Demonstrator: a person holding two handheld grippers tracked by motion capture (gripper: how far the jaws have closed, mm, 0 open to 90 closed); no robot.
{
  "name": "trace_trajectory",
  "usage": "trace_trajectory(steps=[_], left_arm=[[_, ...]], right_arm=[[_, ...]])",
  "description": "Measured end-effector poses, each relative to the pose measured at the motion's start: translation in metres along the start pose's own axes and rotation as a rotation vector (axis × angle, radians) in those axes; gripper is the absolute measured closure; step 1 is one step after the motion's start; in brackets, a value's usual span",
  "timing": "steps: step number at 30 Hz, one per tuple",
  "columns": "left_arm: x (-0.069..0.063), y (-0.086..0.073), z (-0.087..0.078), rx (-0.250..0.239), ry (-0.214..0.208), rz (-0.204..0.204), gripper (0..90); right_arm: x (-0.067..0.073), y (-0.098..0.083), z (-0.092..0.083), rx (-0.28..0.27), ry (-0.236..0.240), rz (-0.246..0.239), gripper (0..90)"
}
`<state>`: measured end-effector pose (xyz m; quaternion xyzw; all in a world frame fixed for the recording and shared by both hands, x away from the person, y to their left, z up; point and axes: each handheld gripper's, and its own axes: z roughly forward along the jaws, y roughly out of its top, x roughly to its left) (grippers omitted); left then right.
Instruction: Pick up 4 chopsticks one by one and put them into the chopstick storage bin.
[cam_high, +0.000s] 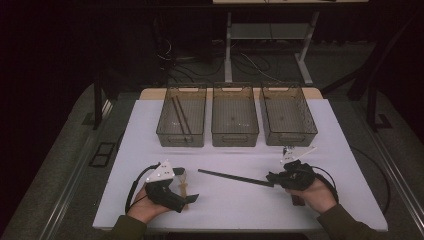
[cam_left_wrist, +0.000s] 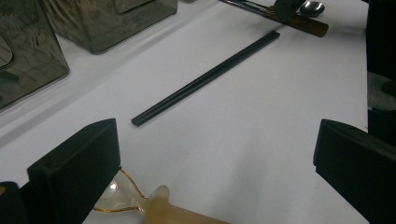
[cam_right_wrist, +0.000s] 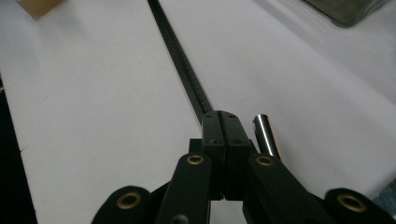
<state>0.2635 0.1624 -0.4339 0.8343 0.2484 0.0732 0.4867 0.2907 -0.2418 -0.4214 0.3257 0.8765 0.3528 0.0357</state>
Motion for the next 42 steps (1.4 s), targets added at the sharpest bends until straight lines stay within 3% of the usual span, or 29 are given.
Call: trace_trajectory(steps=[20,28,42], left_arm=[[-0.001,0.0,0.001,0.003,-0.002,0.004,0.0],[-0.001,0.0,0.001,0.004,-0.004,0.006,0.0],[-0.001,0.0,0.001,0.007,-0.006,0.007,0.0]], right_arm=[[-0.006,0.0,0.015,0.049,-0.066,-0.01,89.7],[-0.007,0.001,0.024,0.078,-0.103,-0.041,89.7],[-0.002,-0.001,0.023,0.09,-0.078,-0.05,89.6]])
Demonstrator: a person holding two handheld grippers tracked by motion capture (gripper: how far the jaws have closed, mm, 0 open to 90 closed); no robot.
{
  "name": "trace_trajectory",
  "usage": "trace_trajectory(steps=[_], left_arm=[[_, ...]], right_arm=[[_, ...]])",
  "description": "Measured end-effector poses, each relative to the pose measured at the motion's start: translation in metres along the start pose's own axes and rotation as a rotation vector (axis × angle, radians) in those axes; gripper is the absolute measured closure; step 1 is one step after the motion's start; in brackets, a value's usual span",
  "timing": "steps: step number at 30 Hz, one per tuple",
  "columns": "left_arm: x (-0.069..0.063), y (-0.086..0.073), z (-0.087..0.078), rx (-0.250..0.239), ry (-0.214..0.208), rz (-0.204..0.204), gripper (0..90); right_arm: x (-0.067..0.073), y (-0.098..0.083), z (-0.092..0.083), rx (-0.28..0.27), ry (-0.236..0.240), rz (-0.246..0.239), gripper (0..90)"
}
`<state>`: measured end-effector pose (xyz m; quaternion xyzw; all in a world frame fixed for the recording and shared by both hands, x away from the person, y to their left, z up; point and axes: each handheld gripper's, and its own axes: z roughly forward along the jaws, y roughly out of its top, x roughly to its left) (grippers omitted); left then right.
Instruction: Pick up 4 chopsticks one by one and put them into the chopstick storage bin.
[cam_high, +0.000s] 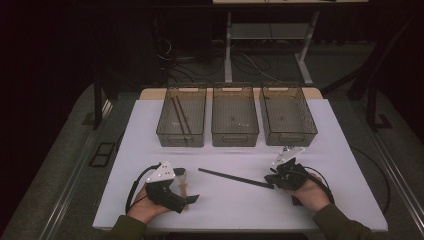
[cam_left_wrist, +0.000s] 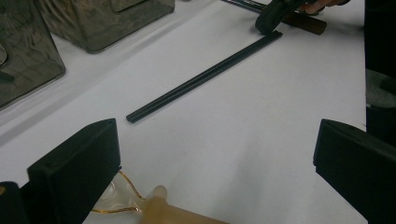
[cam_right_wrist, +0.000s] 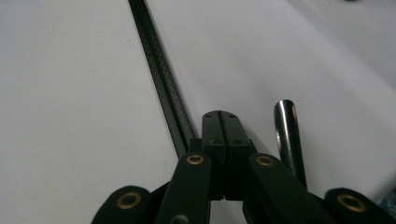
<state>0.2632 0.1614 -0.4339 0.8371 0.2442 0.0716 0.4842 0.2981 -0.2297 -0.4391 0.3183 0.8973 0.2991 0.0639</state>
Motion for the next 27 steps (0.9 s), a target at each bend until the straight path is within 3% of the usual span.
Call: trace_trajectory(steps=[22,27], left_arm=[[0.0,0.0,0.0,-0.001,-0.003,-0.001,0.0],[0.0,0.0,0.0,-0.001,-0.003,0.001,0.0]], right_arm=[[0.028,0.001,-0.001,0.056,0.098,-0.079,89.7],[0.024,0.002,-0.005,0.018,0.095,-0.047,86.4]])
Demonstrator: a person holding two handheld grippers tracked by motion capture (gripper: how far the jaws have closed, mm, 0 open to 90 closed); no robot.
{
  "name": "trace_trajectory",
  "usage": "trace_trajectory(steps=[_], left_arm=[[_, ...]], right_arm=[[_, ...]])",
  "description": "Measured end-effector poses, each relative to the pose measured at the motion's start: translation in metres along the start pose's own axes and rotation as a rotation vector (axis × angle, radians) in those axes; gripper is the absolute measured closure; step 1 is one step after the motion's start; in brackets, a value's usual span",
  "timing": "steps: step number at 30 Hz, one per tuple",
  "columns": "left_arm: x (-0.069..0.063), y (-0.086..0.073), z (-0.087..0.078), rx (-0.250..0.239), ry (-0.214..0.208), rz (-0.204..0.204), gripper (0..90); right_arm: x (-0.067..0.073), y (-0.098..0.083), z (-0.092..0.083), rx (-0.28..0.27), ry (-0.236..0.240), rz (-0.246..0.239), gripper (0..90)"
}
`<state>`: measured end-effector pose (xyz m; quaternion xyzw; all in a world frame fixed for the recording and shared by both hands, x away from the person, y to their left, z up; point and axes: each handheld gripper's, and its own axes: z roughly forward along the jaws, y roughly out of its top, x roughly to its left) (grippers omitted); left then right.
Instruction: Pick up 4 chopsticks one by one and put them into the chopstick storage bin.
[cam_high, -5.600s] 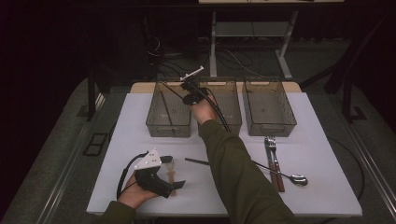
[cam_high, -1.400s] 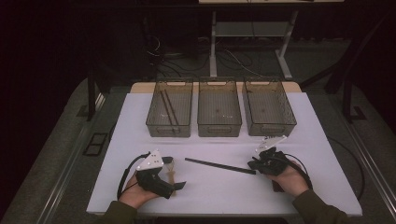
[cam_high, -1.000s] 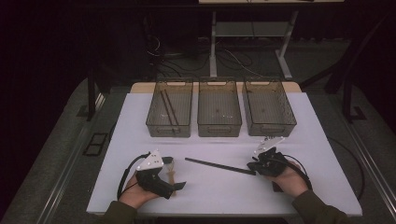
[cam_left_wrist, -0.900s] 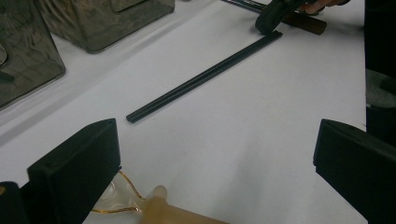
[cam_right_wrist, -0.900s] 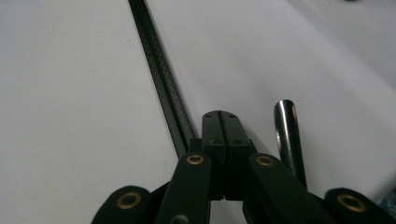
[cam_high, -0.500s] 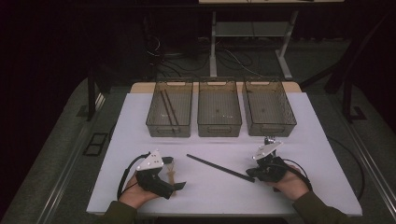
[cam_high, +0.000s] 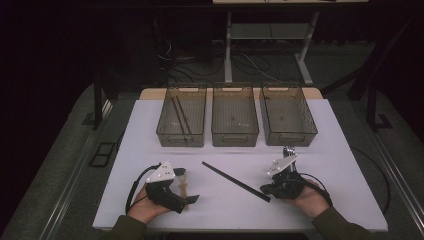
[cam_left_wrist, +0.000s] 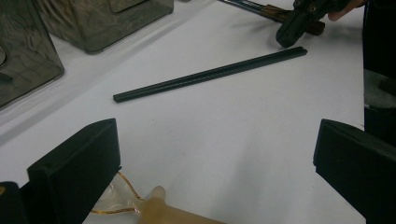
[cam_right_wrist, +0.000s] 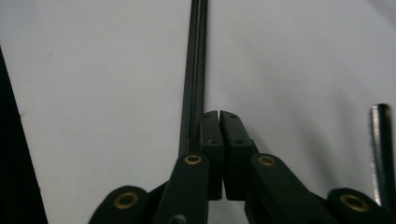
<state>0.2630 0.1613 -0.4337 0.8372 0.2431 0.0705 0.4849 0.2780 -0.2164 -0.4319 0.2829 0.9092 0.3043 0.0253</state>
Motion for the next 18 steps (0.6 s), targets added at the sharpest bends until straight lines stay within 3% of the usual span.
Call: trace_trajectory(steps=[6,18], left_arm=[[0.0,0.0,0.001,-0.003,0.001,0.0,0.0],[0.0,0.0,0.001,0.002,0.001,0.001,0.0]], right_arm=[[0.004,0.003,-0.002,-0.039,0.011,0.003,81.2],[0.009,0.007,0.009,-0.027,0.016,-0.016,80.0]])
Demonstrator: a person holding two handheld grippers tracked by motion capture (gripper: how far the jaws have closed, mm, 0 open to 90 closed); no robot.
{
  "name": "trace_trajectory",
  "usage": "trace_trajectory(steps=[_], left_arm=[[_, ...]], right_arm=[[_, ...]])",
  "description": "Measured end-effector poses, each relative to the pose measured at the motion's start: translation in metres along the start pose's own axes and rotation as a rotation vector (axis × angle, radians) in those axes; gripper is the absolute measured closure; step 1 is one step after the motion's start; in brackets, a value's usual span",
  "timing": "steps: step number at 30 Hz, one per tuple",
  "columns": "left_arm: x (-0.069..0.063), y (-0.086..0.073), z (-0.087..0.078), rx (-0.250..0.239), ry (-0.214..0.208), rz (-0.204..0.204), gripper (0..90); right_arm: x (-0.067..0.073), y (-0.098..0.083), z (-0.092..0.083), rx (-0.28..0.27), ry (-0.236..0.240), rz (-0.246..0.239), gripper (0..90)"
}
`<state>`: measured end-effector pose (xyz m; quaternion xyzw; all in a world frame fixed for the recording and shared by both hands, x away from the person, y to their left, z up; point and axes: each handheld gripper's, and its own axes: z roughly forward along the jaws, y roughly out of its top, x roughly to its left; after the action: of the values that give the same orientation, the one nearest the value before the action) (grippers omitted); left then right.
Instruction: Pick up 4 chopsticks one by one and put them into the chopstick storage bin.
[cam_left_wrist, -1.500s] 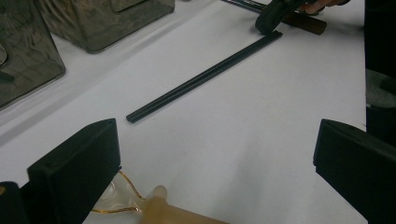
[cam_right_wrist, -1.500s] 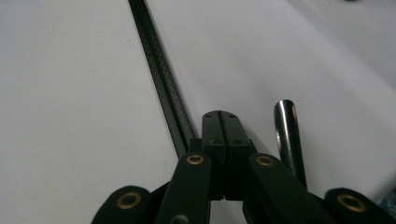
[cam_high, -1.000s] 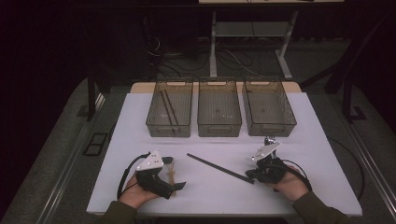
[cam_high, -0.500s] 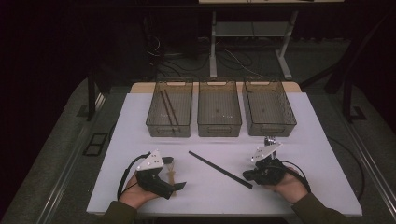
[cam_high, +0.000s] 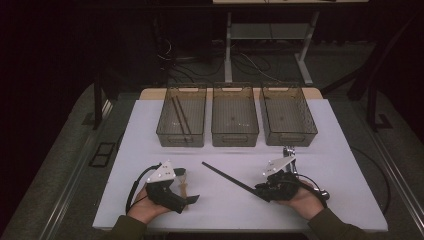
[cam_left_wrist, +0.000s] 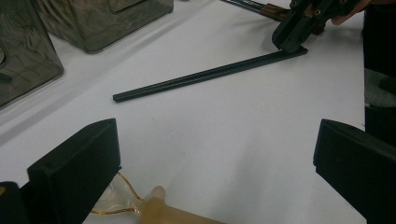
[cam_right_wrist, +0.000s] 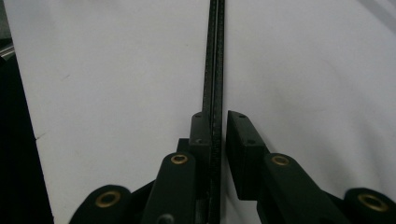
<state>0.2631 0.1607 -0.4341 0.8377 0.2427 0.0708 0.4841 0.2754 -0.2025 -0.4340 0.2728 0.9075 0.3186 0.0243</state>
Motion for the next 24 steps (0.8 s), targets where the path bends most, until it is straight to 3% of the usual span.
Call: trace_trajectory(steps=[15,24], left_arm=[[-0.0003,0.0001,0.0,-0.001,0.0,-0.001,0.0],[-0.0005,0.0002,0.0004,0.0,-0.002,-0.001,0.0]], right_arm=[[-0.0023,-0.0006,0.0041,0.018,-0.02,-0.008,80.7],[-0.0036,0.0019,0.0067,-0.003,-0.024,-0.008,80.5]])
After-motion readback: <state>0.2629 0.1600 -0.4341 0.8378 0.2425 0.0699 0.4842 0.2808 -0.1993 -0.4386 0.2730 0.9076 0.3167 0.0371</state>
